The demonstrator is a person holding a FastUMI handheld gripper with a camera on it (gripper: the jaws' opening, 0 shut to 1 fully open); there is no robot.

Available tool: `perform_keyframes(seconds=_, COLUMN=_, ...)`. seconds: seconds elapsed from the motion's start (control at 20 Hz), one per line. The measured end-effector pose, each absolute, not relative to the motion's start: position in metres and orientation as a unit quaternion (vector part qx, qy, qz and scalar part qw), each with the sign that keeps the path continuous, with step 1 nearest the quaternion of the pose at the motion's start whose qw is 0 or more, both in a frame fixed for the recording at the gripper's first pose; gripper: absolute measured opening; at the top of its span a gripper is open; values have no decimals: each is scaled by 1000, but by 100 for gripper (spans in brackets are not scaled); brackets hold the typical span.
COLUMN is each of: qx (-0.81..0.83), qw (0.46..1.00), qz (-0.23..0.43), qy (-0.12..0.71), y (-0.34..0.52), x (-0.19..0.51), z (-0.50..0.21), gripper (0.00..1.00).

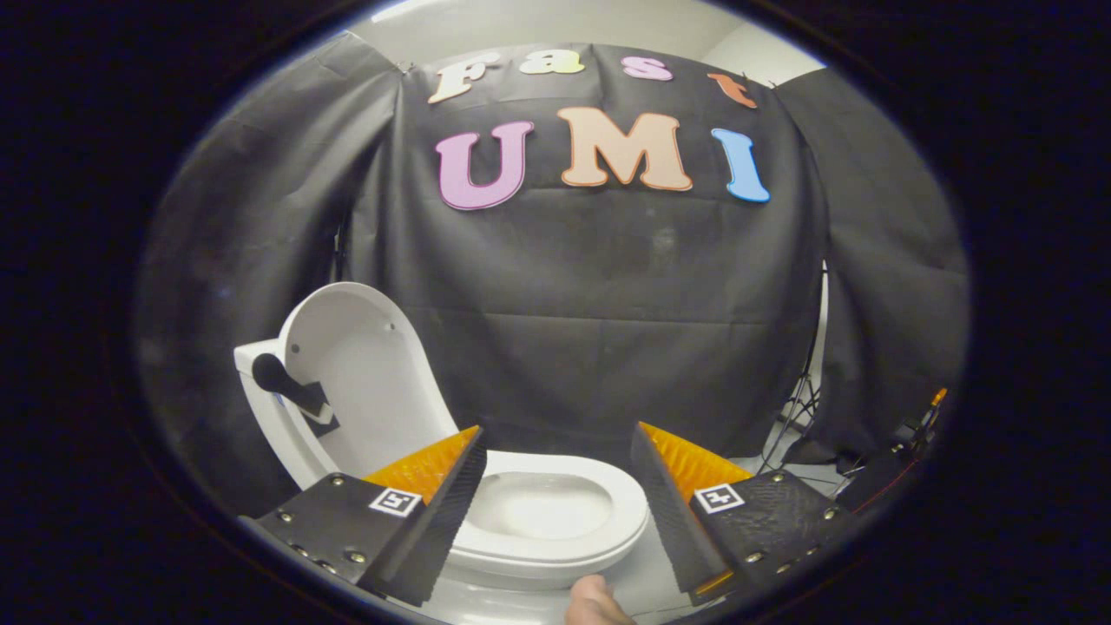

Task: Open the toilet lid.

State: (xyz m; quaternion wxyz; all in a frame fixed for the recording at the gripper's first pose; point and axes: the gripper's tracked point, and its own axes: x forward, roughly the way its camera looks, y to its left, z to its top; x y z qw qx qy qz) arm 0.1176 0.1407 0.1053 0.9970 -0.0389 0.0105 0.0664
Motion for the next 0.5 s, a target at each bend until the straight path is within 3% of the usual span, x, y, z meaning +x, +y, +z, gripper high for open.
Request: perform_keyframes(seconds=0.5, qx=11, qw=999, qz=24, qy=20, y=119, x=132, z=103, gripper=99)
